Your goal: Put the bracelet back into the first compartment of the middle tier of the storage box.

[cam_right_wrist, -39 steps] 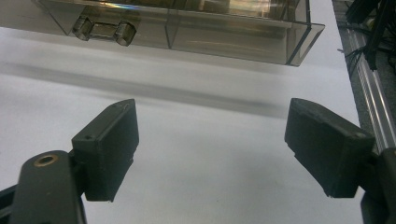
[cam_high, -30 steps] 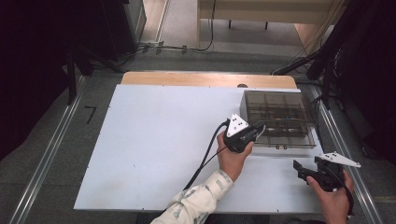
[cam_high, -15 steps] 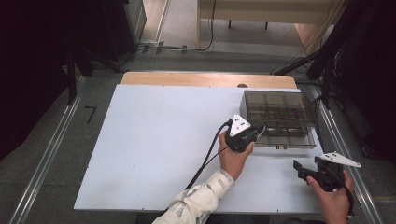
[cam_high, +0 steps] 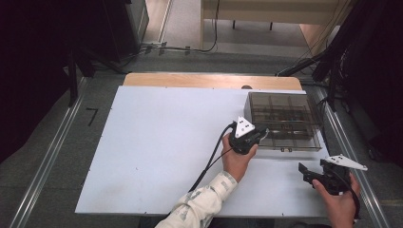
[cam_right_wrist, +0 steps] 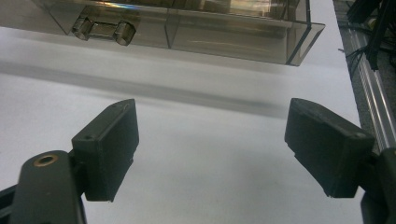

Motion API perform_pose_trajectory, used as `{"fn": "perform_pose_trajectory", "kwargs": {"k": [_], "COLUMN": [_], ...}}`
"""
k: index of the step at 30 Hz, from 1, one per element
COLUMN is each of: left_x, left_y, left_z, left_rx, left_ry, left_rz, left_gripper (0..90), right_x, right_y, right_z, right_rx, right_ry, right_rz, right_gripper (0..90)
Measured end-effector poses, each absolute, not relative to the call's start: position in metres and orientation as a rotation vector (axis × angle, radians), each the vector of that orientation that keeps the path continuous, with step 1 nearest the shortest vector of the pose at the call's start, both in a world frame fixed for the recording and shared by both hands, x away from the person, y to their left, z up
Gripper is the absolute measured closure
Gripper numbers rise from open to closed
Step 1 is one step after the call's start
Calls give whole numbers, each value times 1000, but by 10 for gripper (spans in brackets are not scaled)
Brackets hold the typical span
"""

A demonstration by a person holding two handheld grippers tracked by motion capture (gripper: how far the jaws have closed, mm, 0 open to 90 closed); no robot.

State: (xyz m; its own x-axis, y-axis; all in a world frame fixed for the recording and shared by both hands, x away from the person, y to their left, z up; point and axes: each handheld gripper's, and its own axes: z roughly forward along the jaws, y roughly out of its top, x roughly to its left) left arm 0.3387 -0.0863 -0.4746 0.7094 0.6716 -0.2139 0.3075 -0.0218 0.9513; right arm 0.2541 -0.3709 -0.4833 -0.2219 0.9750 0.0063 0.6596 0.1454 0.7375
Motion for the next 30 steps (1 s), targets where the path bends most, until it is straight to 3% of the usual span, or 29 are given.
{"fn": "perform_pose_trajectory", "kwargs": {"k": [11,14,19,30], "left_x": [342,342,341,335], "left_y": [-87,-88,-88,-88], "left_z": [-480,-481,-481,-475], "left_rx": [1647,1653,1658,1678], "left_ry": [822,825,818,796], "left_rz": [342,341,341,379], "left_gripper": [872,782,750,587], "right_x": [254,254,254,254], "right_y": [-371,-371,-371,-370], "right_z": [-483,-483,-483,-483], "right_rx": [1560,1560,1558,1558], "right_ry": [1947,1946,1948,1947], "right_rz": [863,862,864,862], "right_gripper": [161,161,161,161]}}
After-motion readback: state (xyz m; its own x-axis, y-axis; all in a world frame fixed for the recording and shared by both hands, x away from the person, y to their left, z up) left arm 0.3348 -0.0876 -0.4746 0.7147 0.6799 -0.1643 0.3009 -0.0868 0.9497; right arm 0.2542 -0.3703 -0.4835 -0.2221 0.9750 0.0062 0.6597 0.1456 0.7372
